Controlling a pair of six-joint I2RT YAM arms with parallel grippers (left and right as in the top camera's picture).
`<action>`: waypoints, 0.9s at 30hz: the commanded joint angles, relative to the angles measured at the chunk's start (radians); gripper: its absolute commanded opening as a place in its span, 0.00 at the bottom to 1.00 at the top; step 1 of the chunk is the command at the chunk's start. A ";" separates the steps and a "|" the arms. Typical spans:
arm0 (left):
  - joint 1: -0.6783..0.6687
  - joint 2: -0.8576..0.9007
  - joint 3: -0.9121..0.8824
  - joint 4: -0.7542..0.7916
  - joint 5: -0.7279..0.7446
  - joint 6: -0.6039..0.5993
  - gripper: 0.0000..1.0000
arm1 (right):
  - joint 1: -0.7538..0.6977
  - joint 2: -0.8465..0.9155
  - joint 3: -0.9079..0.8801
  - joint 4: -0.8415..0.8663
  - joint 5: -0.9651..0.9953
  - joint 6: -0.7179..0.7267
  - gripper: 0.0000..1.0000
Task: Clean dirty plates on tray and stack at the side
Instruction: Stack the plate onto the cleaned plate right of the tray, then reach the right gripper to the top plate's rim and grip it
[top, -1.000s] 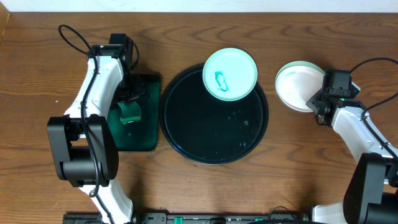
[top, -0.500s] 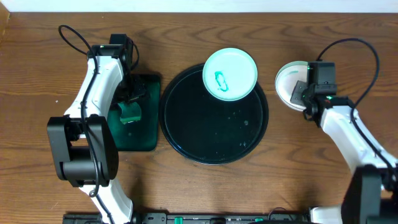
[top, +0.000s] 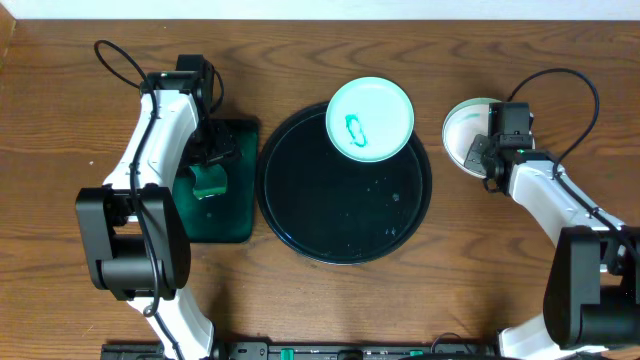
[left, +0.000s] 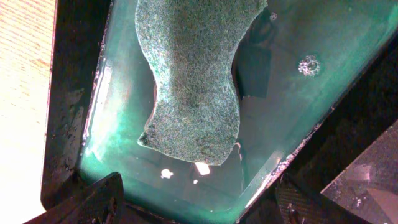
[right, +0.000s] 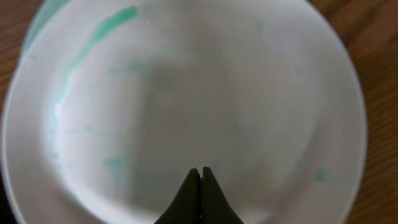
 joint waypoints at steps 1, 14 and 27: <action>0.001 0.005 -0.006 -0.016 -0.005 -0.002 0.79 | -0.014 0.065 0.005 0.001 0.005 0.084 0.01; 0.001 0.005 -0.006 -0.016 -0.005 -0.002 0.79 | 0.001 -0.039 0.011 -0.027 -0.045 0.015 0.01; 0.001 0.005 -0.006 -0.012 -0.005 -0.002 0.79 | 0.159 -0.296 -0.018 -0.052 -0.375 -0.308 0.57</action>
